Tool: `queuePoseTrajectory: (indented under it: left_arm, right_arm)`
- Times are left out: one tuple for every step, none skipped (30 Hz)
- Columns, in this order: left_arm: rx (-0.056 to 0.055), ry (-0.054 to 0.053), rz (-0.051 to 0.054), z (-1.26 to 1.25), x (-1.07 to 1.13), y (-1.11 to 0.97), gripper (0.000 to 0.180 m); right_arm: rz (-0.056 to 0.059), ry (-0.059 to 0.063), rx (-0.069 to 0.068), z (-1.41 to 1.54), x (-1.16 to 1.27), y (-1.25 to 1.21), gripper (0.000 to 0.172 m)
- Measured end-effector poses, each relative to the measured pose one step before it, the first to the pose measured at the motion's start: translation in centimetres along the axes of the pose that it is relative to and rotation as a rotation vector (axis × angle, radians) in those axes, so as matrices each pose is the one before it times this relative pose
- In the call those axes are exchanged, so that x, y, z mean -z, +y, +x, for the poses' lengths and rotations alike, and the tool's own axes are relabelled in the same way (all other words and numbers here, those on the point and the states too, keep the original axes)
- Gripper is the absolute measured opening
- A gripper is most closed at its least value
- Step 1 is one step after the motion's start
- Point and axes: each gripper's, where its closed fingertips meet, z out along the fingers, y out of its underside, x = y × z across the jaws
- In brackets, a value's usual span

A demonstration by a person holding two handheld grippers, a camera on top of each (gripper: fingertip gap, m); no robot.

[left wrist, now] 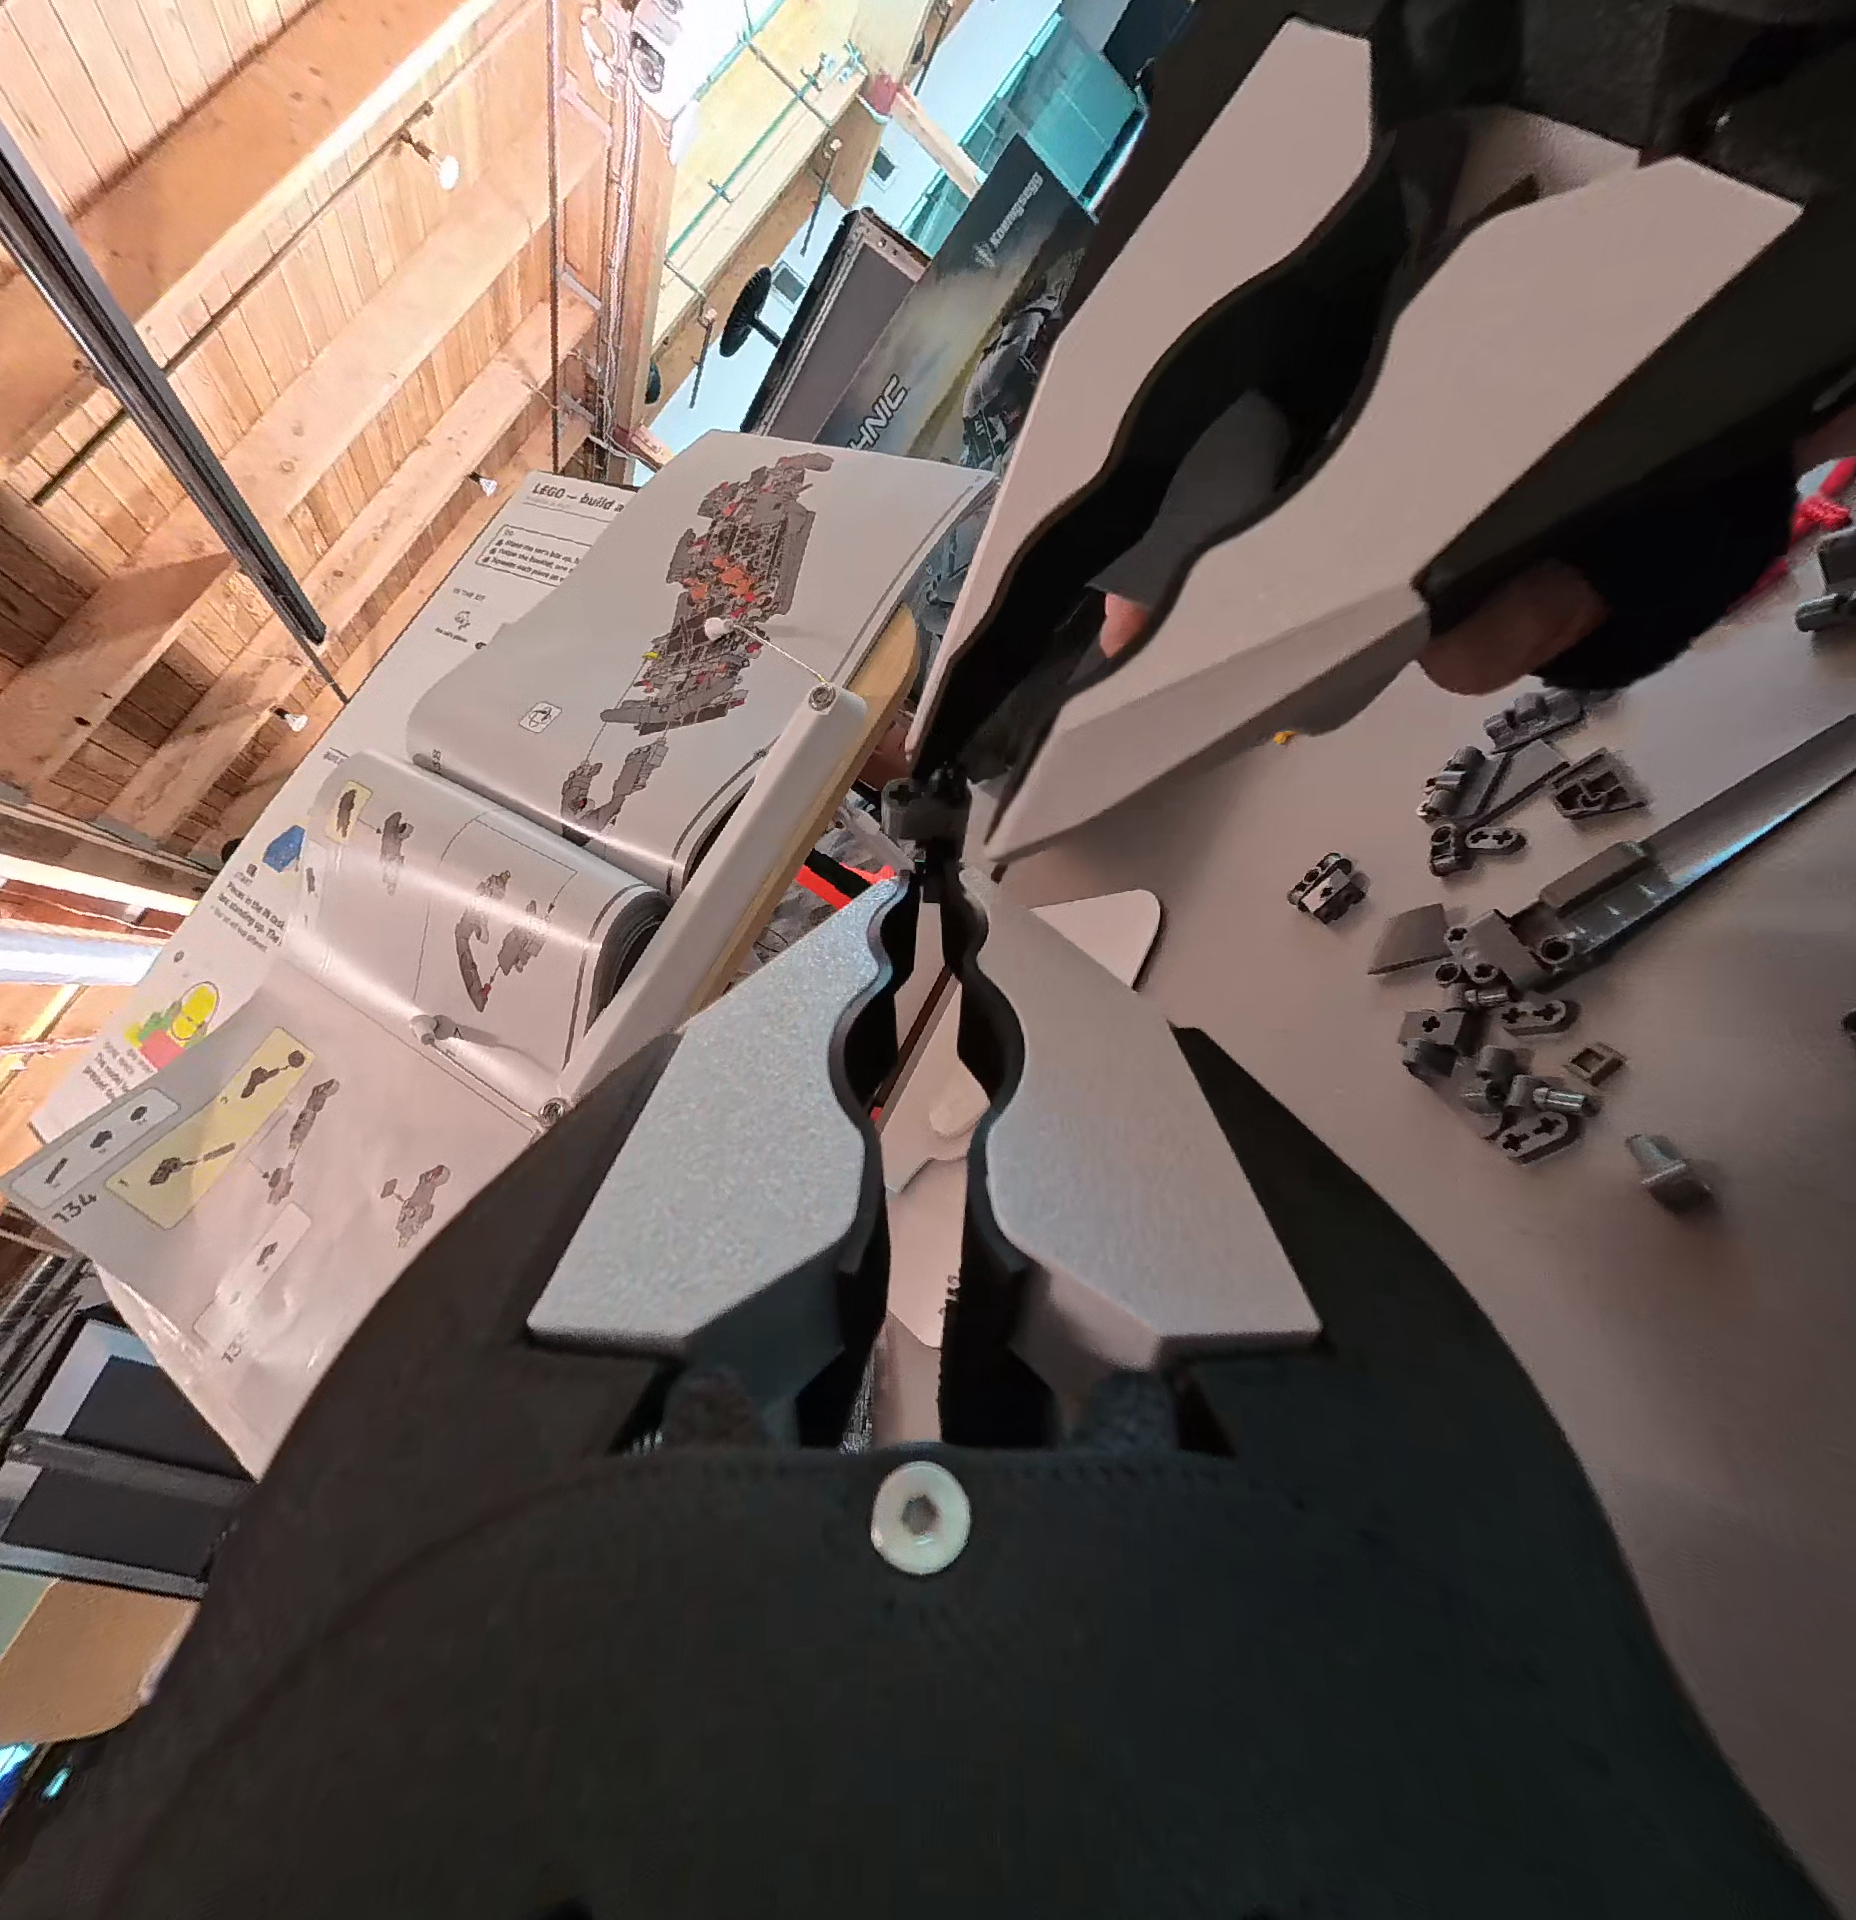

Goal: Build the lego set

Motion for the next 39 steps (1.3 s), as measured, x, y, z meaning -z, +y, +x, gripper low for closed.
queuePoseTrajectory:
  left_arm:
    - [0.0081,-0.001,0.0014,-0.084,0.029,0.03,0.001]
    - [0.0069,-0.0005,0.0024,-0.074,0.034,0.001,0.001]
    - [0.0056,0.0001,-0.0006,-0.068,0.036,0.032,0.001]
    - [0.0067,-0.0019,-0.0018,-0.102,0.011,0.066,0.002]
    - [0.0073,-0.0027,0.0007,-0.112,0.02,0.034,0.001]
    - [0.0063,-0.001,0.0007,-0.091,0.014,0.026,0.001]
    - [0.0059,-0.0013,0.0011,-0.088,0.017,0.039,0.001]
    - [0.0106,-0.0007,0.003,-0.123,0.027,0.023,0.001]
    - [0.0091,-0.0012,0.0023,-0.144,0.042,0.049,0.002]
    - [0.0077,-0.0011,0.001,-0.177,0.051,0.093,0.002]
    - [0.0152,-0.0005,0.004,-0.209,0.069,0.074,0.002]
    - [0.0249,0.0043,0.0075,-0.177,0.08,0.024,0.002]
    - [0.0239,0.0058,0.0083,-0.16,0.077,0.008,0.002]
    - [0.0181,0.0015,0.0066,-0.184,0.076,0.017,0.002]
    - [0.015,0.0002,0.0061,-0.162,0.061,0.014,0.002]
    - [0.0144,0.0028,0.006,-0.073,0.047,-0.015,0.002]
    - [0.0105,0.0007,0.0049,-0.052,0.033,-0.019,0.002]
    - [0.0038,-0.0017,0.0021,-0.067,0.03,-0.01,0.002]
    - [-0.0001,-0.0005,-0.0011,-0.016,-0.009,0.023,0.002]
    - [0.0002,0.0007,-0.0015,0.018,-0.019,0.042,0.002]
    - [0.0059,0.0033,0.0019,0.05,-0.021,-0.007,0.002]
    - [0.0141,0.0067,0.0041,0.078,-0.033,-0.04,0.002]
    - [0.022,0.01,0.0068,0.104,-0.049,-0.058,0.002]
    - [0.0318,0.0124,0.011,0.092,-0.028,-0.102,0.002]
    - [0.0425,0.0149,0.0165,0.047,-0.002,-0.182,0.002]
    - [0.0465,0.0144,0.0196,-0.025,0.051,-0.202,0.002]
    - [0.051,0.0151,0.0204,-0.106,0.084,-0.195,0.002]
    - [0.0535,0.0181,0.0219,-0.124,0.132,-0.195,0.002]
    - [0.0544,0.0203,0.0252,-0.132,0.174,-0.261,0.002]
    - [0.0481,0.0142,0.0272,-0.226,0.229,-0.311,0.002]
    - [0.0373,0.0111,0.0283,-0.239,0.291,-0.381,0.002]
    - [0.0289,0.0062,0.0353,-0.239,0.343,-0.535,0.002]
    - [0.0262,0.0029,0.0312,-0.232,0.324,-0.533,0.002]
    - [0.0214,0.0042,0.0234,-0.161,0.272,-0.453,0.002]
    - [0.0118,0.0002,0.0148,-0.15,0.186,-0.296,0.002]
    - [0.0042,-0.0026,0.0041,-0.137,0.109,-0.1,0.002]
    - [-0.0004,-0.0037,-0.0044,-0.123,0.036,0.077,0.002]
    - [-0.0008,-0.0026,-0.0044,-0.073,0.004,0.097,0.002]
    - [-0.0046,-0.002,-0.0064,-0.006,-0.027,0.124,0.002]
  right_arm:
    - [0.0006,0.0009,0.0022,-0.046,-0.009,-0.032,0.019]
    - [0.0005,0.0028,0.0007,0.014,0.007,-0.034,0.021]
    - [0.0025,0.0067,0.0016,0.089,0.037,-0.041,0.022]
    - [0.0032,0.0063,-0.0002,0.113,0.057,-0.043,0.024]
    - [0.0013,0.0049,-0.0034,0.13,0.056,0.009,0.025]
    - [-0.0005,0.0065,-0.0035,0.146,0.061,0.069,0.025]
    - [-0.0007,0.0085,-0.0021,0.17,0.066,0.125,0.025]
    - [-0.0006,0.0077,-0.0023,0.16,0.078,0.15,0.025]
    - [-0.002,0.0041,-0.0035,0.121,0.072,0.187,0.025]
    - [-0.0039,0.0016,-0.004,0.092,0.07,0.208,0.025]
    - [-0.0037,0.0017,-0.003,0.107,0.067,0.198,0.025]
    - [-0.003,0.0011,-0.0019,0.078,0.06,0.165,0.025]
    - [-0.0028,0.0003,-0.0012,0.066,0.067,0.143,0.025]
    - [-0.0024,0.0001,-0.0009,0.046,0.04,0.138,0.025]
    - [-0.0013,0.0002,-0.001,0.022,0.052,0.099,0.025]
    - [-0.0004,-0.0005,-0.0006,0.012,0.032,0.059,0.025]
    - [-0.0006,-0.0011,0.0,-0.012,0.018,0.035,0.025]
    - [-0.0006,-0.0013,0.0006,-0.028,0.019,0.021,0.025]
    - [-0.0003,-0.0014,0.0006,-0.017,0.011,0.014,0.025]
    - [0.0,-0.0021,-0.0005,-0.035,0.009,0.01,0.025]
    - [-0.0003,-0.0018,-0.0007,-0.021,0.015,0.023,0.025]
    - [-0.0021,-0.0003,0.0009,0.006,0.014,0.058,0.025]
    - [-0.0038,0.0003,0.0012,0.009,0.001,0.105,0.025]
    - [-0.0031,-0.0001,-0.0005,0.023,0.01,0.107,0.025]
    - [-0.003,-0.0005,-0.0017,0.003,0.009,0.112,0.025]
    - [-0.0048,0.0,-0.0008,0.014,0.0,0.138,0.025]
    - [-0.0052,0.0005,0.0002,0.015,0.009,0.146,0.024]
    - [-0.0031,-0.0008,-0.0005,-0.009,0.011,0.099,0.024]
    - [-0.0016,-0.0018,-0.0025,-0.016,0.012,0.082,0.024]
    - [-0.002,-0.002,-0.0036,-0.012,-0.005,0.088,0.024]
    - [-0.0026,-0.0021,-0.0021,-0.024,-0.007,0.08,0.024]
    - [-0.0025,-0.0017,0.0002,-0.037,-0.013,0.077,0.023]
    - [-0.0021,-0.002,0.001,-0.059,-0.014,0.065,0.023]
    - [-0.0023,-0.0023,0.001,-0.067,-0.021,0.064,0.023]
    - [-0.0021,-0.0023,0.0012,-0.076,-0.026,0.053,0.023]
    - [-0.0021,-0.0022,0.0008,-0.076,-0.04,0.055,0.023]
    - [-0.0032,-0.0023,-0.0003,-0.065,-0.048,0.087,0.023]
    - [-0.0033,-0.0023,-0.0004,-0.078,-0.042,0.091,0.023]
    - [-0.0019,-0.0018,0.0,-0.061,-0.03,0.064,0.023]
